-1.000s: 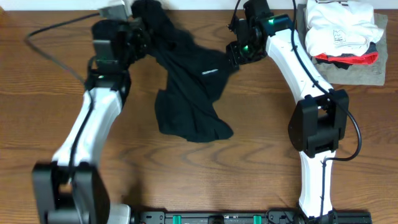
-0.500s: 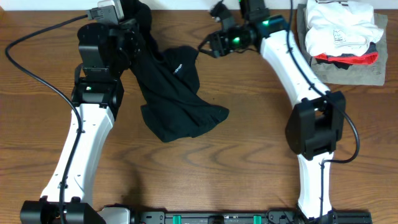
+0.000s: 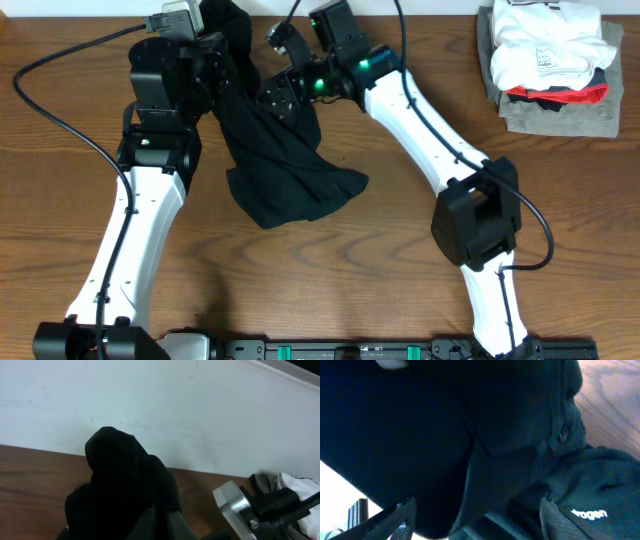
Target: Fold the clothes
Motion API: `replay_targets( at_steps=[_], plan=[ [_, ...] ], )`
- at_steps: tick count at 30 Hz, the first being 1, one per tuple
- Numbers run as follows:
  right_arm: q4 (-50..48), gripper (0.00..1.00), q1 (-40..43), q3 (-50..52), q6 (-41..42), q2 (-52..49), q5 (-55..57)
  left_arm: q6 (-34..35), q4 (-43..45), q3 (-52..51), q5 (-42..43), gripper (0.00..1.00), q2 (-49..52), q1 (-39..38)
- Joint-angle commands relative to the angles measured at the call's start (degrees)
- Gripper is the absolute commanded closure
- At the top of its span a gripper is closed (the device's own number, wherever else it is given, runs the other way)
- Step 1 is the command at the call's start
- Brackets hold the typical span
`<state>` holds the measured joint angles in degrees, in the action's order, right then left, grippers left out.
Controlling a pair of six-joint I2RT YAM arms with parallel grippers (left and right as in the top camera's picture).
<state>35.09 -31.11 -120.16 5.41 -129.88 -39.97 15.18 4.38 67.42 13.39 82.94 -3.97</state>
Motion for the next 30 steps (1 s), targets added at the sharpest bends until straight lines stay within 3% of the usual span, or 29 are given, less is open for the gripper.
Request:
replay_targets(
  at_steps=[1, 3, 5, 8, 9, 13, 17, 30],
  plan=[
    [-1.2, 0.22, -0.6, 0.1, 3.8, 2.3, 1.2, -0.1, 0.2, 0.8, 0.3, 0.94, -0.9, -0.1],
    [-2.2, 0.24, -1.0, 0.1, 4.3, 2.3, 1.2, -0.1, -0.2, 0.8, 0.3, 0.94, -0.9, -0.1],
    [-2.1, 0.33, -1.3, 0.1, 4.4, 2.3, 1.2, -0.1, -0.5, 0.8, 0.3, 0.94, -0.9, -0.1],
    [-0.8, 0.67, -2.4, 0.6, 4.4, 2.3, 1.7, -0.1, -0.5, 0.8, 0.3, 0.93, -0.9, -0.1],
    [-0.3, 0.73, -2.8, 1.0, 4.4, 2.3, 2.4, -0.1, -0.4, 0.8, 0.3, 0.94, -0.9, -0.1],
    [1.2, 0.74, -4.2, 3.0, 4.4, 2.3, 6.9, -0.1, -0.3, 0.8, 0.3, 0.94, -0.9, -0.1],
    [1.3, 0.99, -3.7, 4.8, 4.3, 2.3, 7.2, -0.1, -0.3, 0.8, 0.3, 0.94, -1.2, 0.1],
    [5.7, 0.99, 11.3, -0.3, -3.7, 7.0, 11.2, -0.2, -7.2, 0.8, 0.3, 0.94, -3.4, 4.3]
  ],
)
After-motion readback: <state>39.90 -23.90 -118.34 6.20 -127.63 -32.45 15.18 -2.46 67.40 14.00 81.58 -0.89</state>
